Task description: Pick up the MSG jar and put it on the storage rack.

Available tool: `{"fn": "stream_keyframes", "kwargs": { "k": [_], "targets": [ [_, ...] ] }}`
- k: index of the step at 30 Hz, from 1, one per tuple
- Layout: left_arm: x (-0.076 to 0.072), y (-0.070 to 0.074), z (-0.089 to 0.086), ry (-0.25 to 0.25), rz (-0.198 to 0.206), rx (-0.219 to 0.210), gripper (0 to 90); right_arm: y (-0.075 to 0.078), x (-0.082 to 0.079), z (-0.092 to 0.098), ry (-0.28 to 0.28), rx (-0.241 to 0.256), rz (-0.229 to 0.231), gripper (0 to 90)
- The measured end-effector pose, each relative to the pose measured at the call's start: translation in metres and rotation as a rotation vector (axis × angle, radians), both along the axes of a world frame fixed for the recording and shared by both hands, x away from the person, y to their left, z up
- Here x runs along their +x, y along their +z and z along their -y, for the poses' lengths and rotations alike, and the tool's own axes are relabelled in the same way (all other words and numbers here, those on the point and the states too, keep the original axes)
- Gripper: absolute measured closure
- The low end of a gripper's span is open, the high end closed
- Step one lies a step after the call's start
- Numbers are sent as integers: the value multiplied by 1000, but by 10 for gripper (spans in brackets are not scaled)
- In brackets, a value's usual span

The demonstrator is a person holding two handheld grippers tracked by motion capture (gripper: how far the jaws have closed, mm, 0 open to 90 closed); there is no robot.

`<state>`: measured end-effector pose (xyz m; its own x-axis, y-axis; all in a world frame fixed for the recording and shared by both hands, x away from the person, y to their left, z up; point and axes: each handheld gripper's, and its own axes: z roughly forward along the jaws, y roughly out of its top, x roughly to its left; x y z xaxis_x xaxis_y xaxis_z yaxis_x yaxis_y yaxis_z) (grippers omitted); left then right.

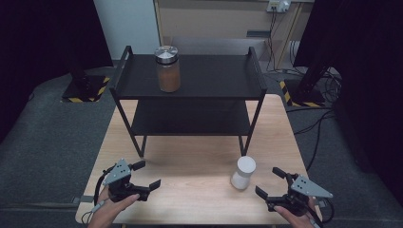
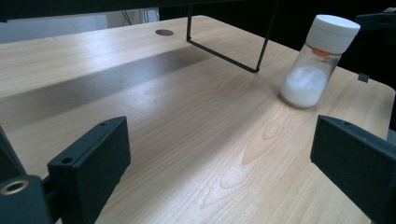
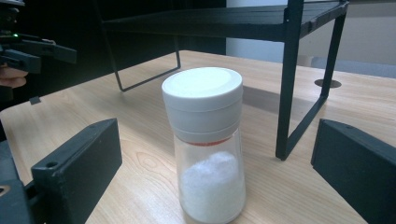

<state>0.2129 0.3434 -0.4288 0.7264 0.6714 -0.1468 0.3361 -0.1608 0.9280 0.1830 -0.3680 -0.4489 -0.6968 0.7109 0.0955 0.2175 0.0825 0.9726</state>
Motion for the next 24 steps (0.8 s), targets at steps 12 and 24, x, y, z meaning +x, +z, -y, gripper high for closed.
{"fn": "stream_keyframes", "kwargs": {
  "k": [12, 24],
  "targets": [
    [-1, 1, 1, 0, -4, 12, 35, 0, 17, -22, 9, -27, 7, 23],
    [-2, 2, 0, 2, -4, 9, 36, -5, 36, -42, 30, -55, 9, 103]
  ]
}}
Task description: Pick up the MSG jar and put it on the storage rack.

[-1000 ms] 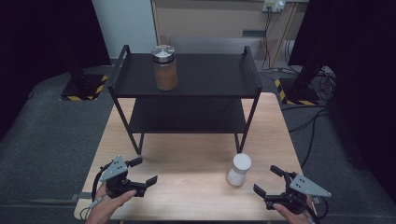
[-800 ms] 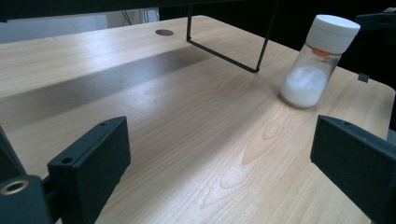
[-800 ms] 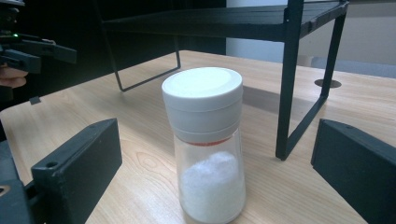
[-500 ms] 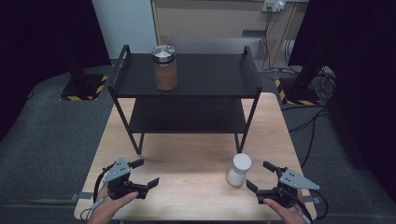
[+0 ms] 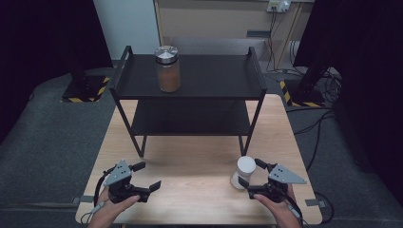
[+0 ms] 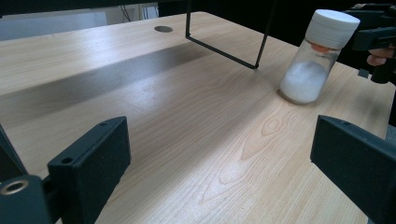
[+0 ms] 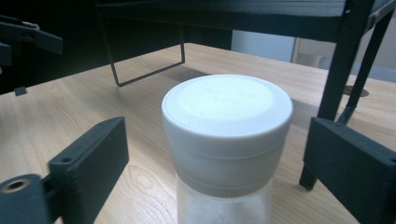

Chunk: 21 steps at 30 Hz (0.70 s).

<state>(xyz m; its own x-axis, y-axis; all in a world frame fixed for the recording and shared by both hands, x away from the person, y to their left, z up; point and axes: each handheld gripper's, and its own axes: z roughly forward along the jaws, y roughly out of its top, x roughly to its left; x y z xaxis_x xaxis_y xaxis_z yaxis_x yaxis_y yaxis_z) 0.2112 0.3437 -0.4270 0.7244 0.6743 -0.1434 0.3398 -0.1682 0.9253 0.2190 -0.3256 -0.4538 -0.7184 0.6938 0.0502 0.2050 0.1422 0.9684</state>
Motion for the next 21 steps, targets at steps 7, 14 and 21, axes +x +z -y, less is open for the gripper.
{"fn": "stream_keyframes", "kwargs": {
  "k": [7, 14, 21],
  "targets": [
    [0, 0, 0, 4, -1, 3, 36, -5, 7, -6, -1, 1, 0, 208],
    [-1, 0, 0, 8, -3, 6, 37, -10, 8, -4, -6, 24, 10, 334],
    [-1, 0, -1, 14, -5, 16, 37, -11, 8, -5, -18, 36, 9, 341]
  ]
}}
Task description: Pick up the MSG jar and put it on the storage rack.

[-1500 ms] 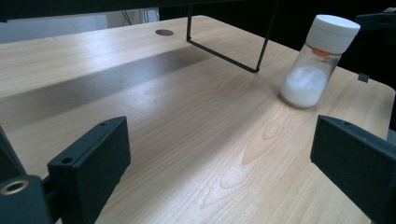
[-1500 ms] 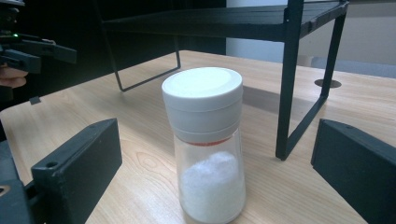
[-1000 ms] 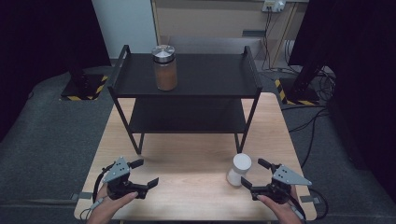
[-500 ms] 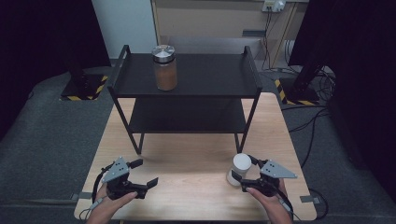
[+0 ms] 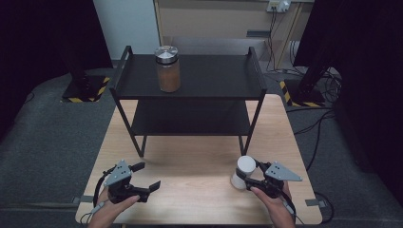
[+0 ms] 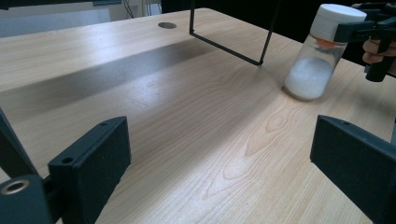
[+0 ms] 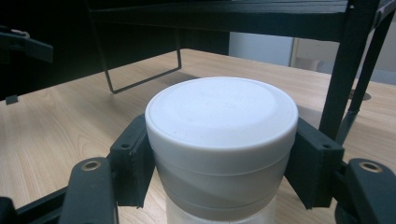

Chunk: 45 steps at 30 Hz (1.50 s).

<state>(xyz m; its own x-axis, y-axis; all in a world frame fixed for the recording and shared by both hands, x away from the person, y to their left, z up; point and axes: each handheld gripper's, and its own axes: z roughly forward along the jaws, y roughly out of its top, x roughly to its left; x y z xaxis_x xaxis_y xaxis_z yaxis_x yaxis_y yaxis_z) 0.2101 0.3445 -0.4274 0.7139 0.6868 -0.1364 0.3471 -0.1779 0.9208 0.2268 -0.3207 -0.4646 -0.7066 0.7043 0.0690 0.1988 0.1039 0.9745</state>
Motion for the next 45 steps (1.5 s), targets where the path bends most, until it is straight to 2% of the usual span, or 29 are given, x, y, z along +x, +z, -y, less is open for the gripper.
{"fn": "stream_keyframes", "kwargs": {
  "k": [2, 5, 9, 13, 18, 25, 29, 39, 45],
  "targets": [
    [0, 0, -1, 5, -1, 0, 37, 0, 0, 2, -2, 24, -4, 341],
    [-1, 0, -3, 12, -2, -1, 38, 4, -1, 5, 9, 69, 15, 342],
    [0, -1, -3, 14, -4, 0, 38, 19, -4, 8, 38, 88, 52, 342],
    [0, 0, -2, 9, -4, 7, 38, 32, -7, 14, 59, 100, 64, 341],
    [-1, 3, 0, 3, 2, 17, 38, 39, -13, 24, 68, 118, 50, 341],
    [-1, 4, 2, -7, 4, 24, 38, 50, -22, 31, 74, 107, 63, 342],
    [-2, 6, 3, -9, 9, 30, 38, 61, -25, 32, 90, 89, 74, 342],
    [-1, 9, 5, -25, 6, 58, 36, 91, -21, 34, 192, 88, 98, 342],
    [0, 9, 4, -29, 2, 71, 35, 108, -14, 31, 232, 87, 93, 342]
  ]
}}
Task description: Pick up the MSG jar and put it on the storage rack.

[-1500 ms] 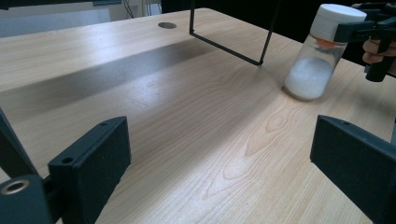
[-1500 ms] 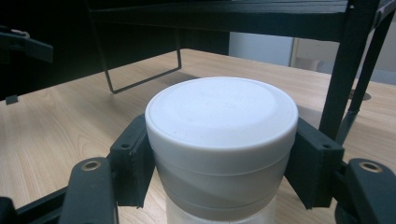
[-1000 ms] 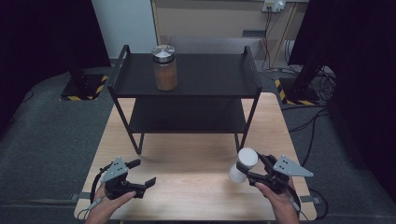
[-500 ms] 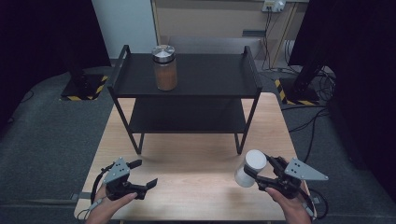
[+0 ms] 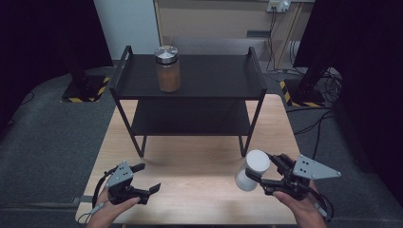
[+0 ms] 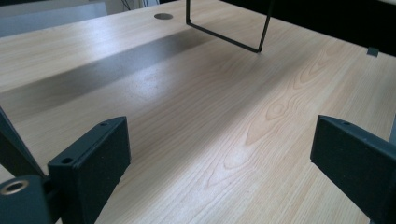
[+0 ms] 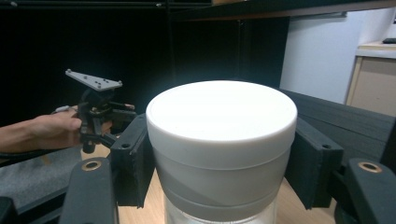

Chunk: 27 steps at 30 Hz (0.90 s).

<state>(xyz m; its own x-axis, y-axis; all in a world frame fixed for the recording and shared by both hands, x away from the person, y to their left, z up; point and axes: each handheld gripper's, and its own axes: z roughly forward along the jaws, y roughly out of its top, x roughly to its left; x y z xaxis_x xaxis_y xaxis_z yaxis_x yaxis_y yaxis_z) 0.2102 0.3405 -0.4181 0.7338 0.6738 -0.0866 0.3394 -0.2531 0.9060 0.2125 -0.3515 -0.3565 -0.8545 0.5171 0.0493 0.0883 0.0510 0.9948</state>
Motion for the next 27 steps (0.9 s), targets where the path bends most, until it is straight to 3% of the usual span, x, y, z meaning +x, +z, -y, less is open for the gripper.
{"fn": "stream_keyframes", "kwargs": {
  "k": [27],
  "targets": [
    [3, -4, -2, -12, -25, -7, 32, 91, 24, -19, 41, -36, 27, 342]
  ]
}}
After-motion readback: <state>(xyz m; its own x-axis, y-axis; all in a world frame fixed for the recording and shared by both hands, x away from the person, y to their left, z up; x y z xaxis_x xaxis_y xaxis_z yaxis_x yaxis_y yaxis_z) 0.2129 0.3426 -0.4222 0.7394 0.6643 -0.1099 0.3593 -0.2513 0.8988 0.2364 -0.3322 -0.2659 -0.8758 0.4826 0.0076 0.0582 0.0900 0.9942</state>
